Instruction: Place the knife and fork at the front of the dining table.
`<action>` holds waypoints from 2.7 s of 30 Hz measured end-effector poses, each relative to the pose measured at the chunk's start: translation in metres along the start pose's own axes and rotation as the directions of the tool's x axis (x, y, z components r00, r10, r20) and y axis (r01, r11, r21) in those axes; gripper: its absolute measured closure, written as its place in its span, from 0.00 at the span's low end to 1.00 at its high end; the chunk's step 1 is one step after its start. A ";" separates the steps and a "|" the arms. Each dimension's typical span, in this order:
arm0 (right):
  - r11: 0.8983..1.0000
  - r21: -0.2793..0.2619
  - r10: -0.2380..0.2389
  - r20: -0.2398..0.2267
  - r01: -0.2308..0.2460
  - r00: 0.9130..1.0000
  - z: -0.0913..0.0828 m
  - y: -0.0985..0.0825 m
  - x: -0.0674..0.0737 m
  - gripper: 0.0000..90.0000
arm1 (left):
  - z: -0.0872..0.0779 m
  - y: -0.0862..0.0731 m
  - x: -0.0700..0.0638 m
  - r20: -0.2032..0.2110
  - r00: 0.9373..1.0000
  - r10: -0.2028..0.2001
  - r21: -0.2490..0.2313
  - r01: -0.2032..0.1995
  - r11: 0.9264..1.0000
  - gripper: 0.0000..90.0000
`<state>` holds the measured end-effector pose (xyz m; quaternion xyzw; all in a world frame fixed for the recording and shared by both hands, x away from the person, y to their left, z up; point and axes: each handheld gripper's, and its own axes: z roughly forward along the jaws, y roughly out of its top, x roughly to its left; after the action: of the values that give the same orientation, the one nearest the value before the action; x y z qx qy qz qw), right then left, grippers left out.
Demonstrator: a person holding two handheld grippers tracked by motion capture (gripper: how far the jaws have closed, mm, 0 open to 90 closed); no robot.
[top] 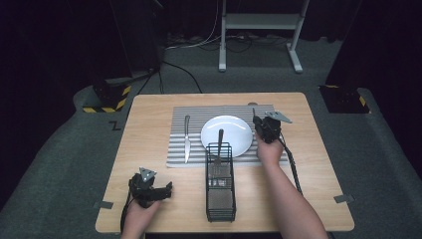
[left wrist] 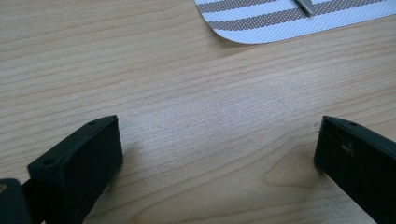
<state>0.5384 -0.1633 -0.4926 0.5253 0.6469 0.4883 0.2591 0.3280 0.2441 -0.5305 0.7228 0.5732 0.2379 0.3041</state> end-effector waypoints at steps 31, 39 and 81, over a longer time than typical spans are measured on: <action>0.996 0.083 0.022 0.043 -0.025 0.999 0.007 -0.005 -0.011 0.93 | 0.000 0.000 0.001 0.005 1.000 0.002 0.001 -0.002 1.000 0.01; 0.995 0.102 0.016 0.043 -0.020 0.999 0.008 -0.006 -0.014 0.91 | 0.000 0.000 0.001 0.006 1.000 0.003 0.000 -0.003 1.000 0.01; 0.963 0.235 -0.159 0.097 0.132 0.983 -0.087 -0.065 -0.007 0.87 | 0.001 0.001 0.000 0.022 1.000 0.017 0.003 -0.017 1.000 0.01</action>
<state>0.4389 -0.1998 -0.5185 0.5298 0.7193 0.3596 0.2694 0.3289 0.2439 -0.5306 0.7306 0.5641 0.2315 0.3073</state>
